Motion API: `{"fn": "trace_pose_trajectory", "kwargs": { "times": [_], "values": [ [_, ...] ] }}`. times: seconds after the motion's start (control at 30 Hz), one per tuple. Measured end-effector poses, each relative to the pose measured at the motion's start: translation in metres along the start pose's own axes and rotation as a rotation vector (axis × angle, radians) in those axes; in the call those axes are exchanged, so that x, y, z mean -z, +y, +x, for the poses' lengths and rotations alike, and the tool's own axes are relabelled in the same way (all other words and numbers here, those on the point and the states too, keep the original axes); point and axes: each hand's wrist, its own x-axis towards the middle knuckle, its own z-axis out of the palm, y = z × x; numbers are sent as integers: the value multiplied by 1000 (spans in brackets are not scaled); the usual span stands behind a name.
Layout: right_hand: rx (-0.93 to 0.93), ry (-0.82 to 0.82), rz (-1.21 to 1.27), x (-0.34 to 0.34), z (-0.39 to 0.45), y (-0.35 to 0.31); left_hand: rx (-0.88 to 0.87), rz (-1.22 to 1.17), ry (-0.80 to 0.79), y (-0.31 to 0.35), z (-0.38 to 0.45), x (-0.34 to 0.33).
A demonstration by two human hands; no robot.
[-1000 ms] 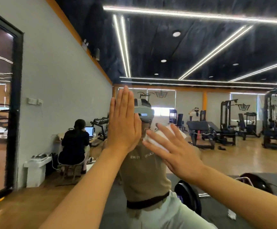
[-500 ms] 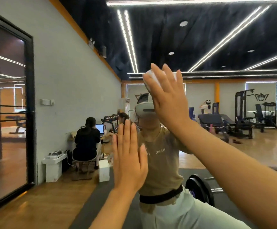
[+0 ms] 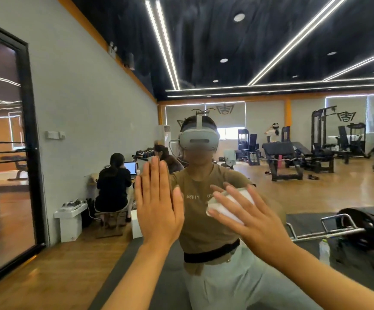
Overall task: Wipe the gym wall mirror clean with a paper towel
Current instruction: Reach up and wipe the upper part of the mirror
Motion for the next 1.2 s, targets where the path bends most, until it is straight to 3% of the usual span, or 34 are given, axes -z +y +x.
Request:
{"fn": "trace_pose_trajectory", "kwargs": {
  "times": [0.33, 0.47, 0.67, 0.8, 0.97, 1.2],
  "values": [
    [-497, 315, 124, 51, 143, 130, -17, -111, -21, 27, -8, 9],
    [-402, 328, 83, 36, 108, 115, -39, -182, -49, 57, -11, 3],
    [-285, 137, 70, 13, -43, 57, -94, -265, -45, 100, -2, -7],
    [-194, 23, 40, 8, -98, 43, -102, -297, -62, 131, -2, -20],
    [-252, 58, 61, 24, -65, 69, -102, -240, -51, 151, -8, -32],
    [-580, 271, 114, 62, 59, 175, -69, -233, -44, 154, -8, -34]
  ]
}}
